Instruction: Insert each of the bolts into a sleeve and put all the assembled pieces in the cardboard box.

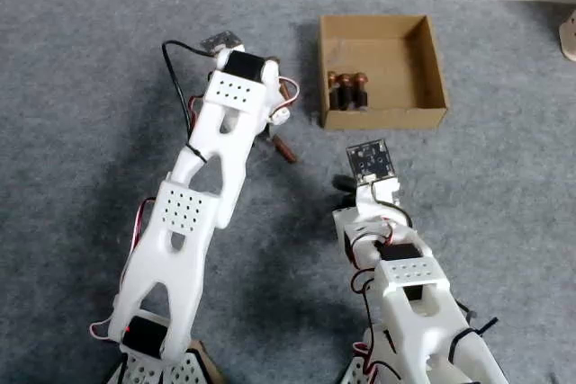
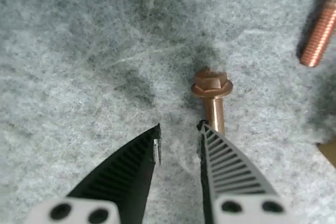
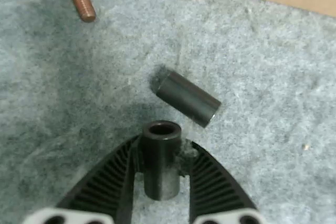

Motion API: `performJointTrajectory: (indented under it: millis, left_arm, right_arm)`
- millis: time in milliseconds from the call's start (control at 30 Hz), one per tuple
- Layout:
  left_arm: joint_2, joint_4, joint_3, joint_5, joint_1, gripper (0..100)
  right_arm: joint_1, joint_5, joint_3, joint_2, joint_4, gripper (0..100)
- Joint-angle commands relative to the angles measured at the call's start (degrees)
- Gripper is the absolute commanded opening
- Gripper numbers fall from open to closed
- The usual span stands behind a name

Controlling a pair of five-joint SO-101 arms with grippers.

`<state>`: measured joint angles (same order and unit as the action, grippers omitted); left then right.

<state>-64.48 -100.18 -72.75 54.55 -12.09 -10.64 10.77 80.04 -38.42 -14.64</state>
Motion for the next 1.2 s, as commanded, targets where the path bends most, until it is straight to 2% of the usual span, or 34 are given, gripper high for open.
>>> performJointTrajectory:
  millis: [0,200,467,567,733,900,1167]
  left_arm:
    - [4.4,-0.7,-1.7,-0.5,0.0,13]
    - [4.4,-0.7,-1.7,-0.6,0.6,15]
    - [4.3,-0.7,-1.2,-0.3,1.2,31]
    - [4.3,-0.6,1.4,0.0,1.2,32]
    - [4.3,4.2,8.9,8.3,2.3,32]
    - [4.3,9.3,14.4,8.9,4.7,32]
    - [4.3,10.4,15.1,9.1,5.1,32]
  right_arm:
    - [-0.2,0.7,-1.2,-0.1,1.4,0.6]
    - [-0.2,0.7,-1.2,-0.1,1.4,0.6]
    - [-0.2,0.7,-1.2,-0.1,1.4,0.6]
    - [-0.2,0.7,-1.1,-0.1,1.4,0.6]
    - [-0.2,0.7,-1.1,-0.1,1.4,0.6]
    - [-0.2,0.7,-1.0,-0.1,1.4,0.6]
    - [-0.2,0.7,-1.0,-0.1,1.4,0.6]
